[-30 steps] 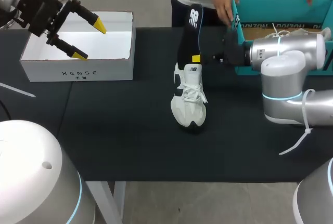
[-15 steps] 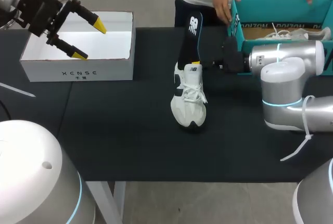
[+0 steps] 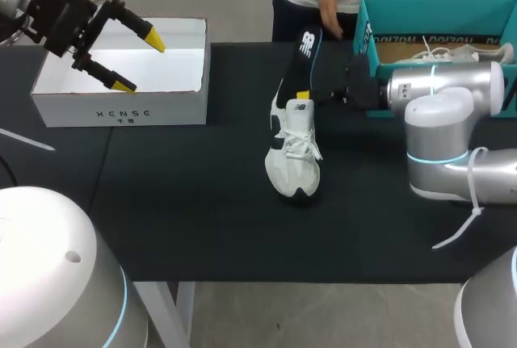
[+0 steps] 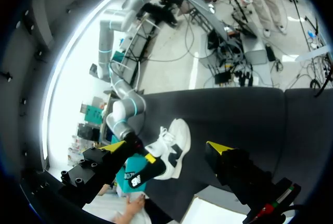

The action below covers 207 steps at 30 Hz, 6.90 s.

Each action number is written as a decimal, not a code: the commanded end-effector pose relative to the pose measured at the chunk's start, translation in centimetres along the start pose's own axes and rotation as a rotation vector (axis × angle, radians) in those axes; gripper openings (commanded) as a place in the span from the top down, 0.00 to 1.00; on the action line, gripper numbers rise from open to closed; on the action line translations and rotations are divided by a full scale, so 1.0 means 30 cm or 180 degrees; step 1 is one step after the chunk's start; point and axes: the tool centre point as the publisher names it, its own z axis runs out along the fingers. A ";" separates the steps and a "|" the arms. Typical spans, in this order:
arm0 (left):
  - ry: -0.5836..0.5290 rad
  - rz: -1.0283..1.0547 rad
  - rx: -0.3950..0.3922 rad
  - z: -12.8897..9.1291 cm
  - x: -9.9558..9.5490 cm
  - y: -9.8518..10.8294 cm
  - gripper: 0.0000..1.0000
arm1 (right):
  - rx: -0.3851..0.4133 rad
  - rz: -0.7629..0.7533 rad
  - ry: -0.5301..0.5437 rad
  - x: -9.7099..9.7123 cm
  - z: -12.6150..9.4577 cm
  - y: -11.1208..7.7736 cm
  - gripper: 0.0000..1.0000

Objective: Take the shoe out of the shoebox, open the shoe tongue, remove and reinsert the insole, then place the shoe into the shoebox

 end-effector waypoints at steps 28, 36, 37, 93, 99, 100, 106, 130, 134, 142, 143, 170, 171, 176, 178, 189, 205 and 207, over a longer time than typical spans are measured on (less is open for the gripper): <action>0.0011 0.0001 0.0001 -0.001 -0.001 0.002 0.00 | 0.0180 0.0114 0.0027 0.008 0.015 -0.078 0.98; 0.0011 0.0001 0.0001 -0.001 -0.001 0.002 0.00 | 0.0155 -0.0021 -0.0029 -0.025 0.014 0.024 0.67; 0.0011 0.0001 0.0001 -0.001 -0.001 0.002 0.00 | 0.0155 -0.0038 -0.0033 -0.028 0.014 0.034 0.67; 0.0011 0.0001 0.0001 -0.001 -0.001 0.002 0.00 | 0.0276 0.0051 -0.0006 -0.015 0.019 -0.026 1.00; 0.0011 0.0001 0.0001 -0.001 -0.001 0.002 0.00 | 0.0283 0.0042 -0.0032 -0.029 0.019 0.004 0.69; 0.0011 0.0001 0.0001 -0.001 -0.001 0.002 0.00 | 0.0280 0.0027 -0.0038 -0.032 0.019 0.017 0.68; 0.0011 0.0001 0.0001 -0.001 -0.001 0.002 0.00 | 0.0298 -0.0070 -0.0050 -0.048 0.033 0.082 0.69; 0.0011 0.0001 0.0001 -0.001 -0.001 0.002 0.00 | 0.0438 0.0031 0.0060 -0.024 0.055 -0.004 1.00; 0.0011 0.0001 0.0001 -0.001 -0.001 0.002 0.00 | 0.0480 0.0036 0.0076 -0.020 0.063 -0.022 1.00; 0.0011 0.0001 0.0001 -0.001 -0.001 0.002 0.00 | 0.0526 0.0071 0.0107 -0.024 0.079 -0.035 1.00; 0.0011 0.0001 0.0001 -0.001 -0.001 0.002 0.00 | 0.0523 0.0087 0.0110 -0.025 0.080 -0.037 1.00; 0.0011 0.0001 0.0001 -0.001 -0.001 0.002 0.00 | 0.0466 0.0068 0.0095 -0.029 0.048 -0.008 0.56; 0.0011 0.0001 0.0001 -0.001 -0.001 0.002 0.00 | 0.0452 0.0056 0.0086 -0.029 0.045 -0.002 0.56; 0.0011 0.0001 0.0001 -0.001 -0.001 0.002 0.00 | 0.0416 0.0044 0.0063 -0.031 0.034 0.011 0.59; 0.0011 0.0001 0.0001 -0.001 -0.001 0.002 0.00 | 0.0426 0.0046 0.0055 -0.031 0.034 0.010 0.67; 0.0011 0.0001 0.0001 -0.001 -0.001 0.002 0.00 | 0.0517 0.0064 0.0087 -0.028 0.069 -0.007 1.00; 0.0011 0.0001 0.0001 -0.001 -0.001 0.002 0.00 | 0.0486 0.0083 0.0054 -0.017 0.047 -0.006 0.00; 0.0011 0.0001 0.0001 -0.001 -0.001 0.002 0.00 | 0.0446 0.0065 0.0008 -0.013 0.032 0.002 0.00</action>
